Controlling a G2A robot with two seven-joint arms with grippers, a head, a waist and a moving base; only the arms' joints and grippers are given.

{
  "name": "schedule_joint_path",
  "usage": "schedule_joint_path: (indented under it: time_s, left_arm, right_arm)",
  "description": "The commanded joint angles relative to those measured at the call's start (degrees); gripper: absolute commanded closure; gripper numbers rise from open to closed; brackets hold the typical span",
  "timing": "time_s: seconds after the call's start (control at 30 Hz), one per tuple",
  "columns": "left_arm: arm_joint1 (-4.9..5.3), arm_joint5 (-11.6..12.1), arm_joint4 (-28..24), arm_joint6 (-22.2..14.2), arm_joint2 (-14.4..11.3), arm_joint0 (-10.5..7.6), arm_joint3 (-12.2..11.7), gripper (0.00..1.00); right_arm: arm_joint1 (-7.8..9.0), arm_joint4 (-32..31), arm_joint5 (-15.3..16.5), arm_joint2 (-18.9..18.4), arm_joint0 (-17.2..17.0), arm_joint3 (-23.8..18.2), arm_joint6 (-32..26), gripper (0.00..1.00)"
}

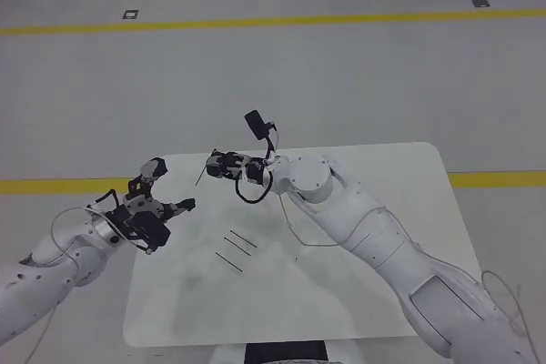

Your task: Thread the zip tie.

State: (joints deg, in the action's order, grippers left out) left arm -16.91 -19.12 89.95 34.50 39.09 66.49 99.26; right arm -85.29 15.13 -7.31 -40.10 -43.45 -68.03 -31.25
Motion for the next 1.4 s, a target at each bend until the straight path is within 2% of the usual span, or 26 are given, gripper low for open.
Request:
schedule_joint_path:
  time_s: [0.0,0.07,0.3,0.5,0.6,0.93,0.97,1.0,1.1,1.17,1.23,1.27,1.33,1.37]
  left_arm:
    - [-0.31,0.0,-0.3,-0.4,0.0,0.01,0.4,0.00]
    - [-0.70,0.1,0.0,-0.4,-0.1,-0.12,0.4,0.00]
    - [-0.96,-0.4,0.0,0.5,-1.5,-1.88,-0.3,0.00]
    - [-0.96,-0.4,0.0,0.5,-1.5,-1.88,-0.3,0.00]
    - [-1.22,-0.3,0.0,-0.6,-1.4,-2.10,-0.4,0.00]
    - [-0.61,-0.4,0.0,-1.3,-4.1,-4.87,-0.8,0.00]
    - [-0.56,-0.4,0.0,-1.3,-4.4,-5.15,-0.8,0.02]
    - [-0.50,-0.4,0.0,-1.3,-4.8,-5.51,-0.8,0.11]
    - [-0.42,-0.4,0.0,-1.3,-5.5,-6.44,-0.7,0.22]
    - [-0.39,-0.4,0.0,-1.2,-5.9,-6.89,-0.7,0.34]
    - [-0.35,-0.4,0.0,-1.1,-6.3,-7.34,-0.7,0.40]
    - [-0.33,-0.4,0.0,-1.1,-6.5,-7.52,-0.7,0.40]
    - [-0.33,-0.4,0.0,-1.1,-7.0,-7.81,-0.6,0.29]
    - [-0.34,-0.4,0.0,-1.0,-7.2,-7.89,-0.7,0.31]
  right_arm:
    - [-0.03,0.1,-0.1,-0.1,-0.8,-0.7,0.4,1.00]
    - [-0.15,0.4,-0.7,-0.4,-1.1,-1.3,0.4,1.00]
    - [-1.20,2.4,-1.8,-0.1,-0.7,-0.7,-0.5,1.00]
    - [-1.20,2.4,-1.8,-0.1,-0.7,-0.7,-0.5,1.00]
    - [-1.16,2.4,-1.6,-0.4,-1.9,-1.5,0.1,1.00]
    - [-1.25,2.6,-2.8,-2.1,-3.4,-3.4,-0.1,1.00]
    - [-1.29,2.6,-2.9,-2.2,-3.4,-3.4,-0.2,1.00]
    - [-1.35,2.6,-3.0,-2.3,-3.5,-3.4,-0.3,1.00]
    - [-1.54,2.6,-3.4,-2.3,-3.5,-3.3,-0.5,1.00]
    - [-1.66,2.6,-3.5,-2.3,-3.4,-3.1,-0.7,1.00]
    - [-1.82,2.6,-3.6,-2.3,-3.4,-3.0,-0.8,1.00]
    - [-1.88,2.6,-3.6,-2.3,-3.3,-2.9,-0.8,1.00]
    - [-2.04,2.7,-3.5,-2.4,-3.3,-2.7,-0.8,1.00]
    - [-2.10,2.7,-3.5,-2.4,-3.3,-2.7,-0.8,1.00]
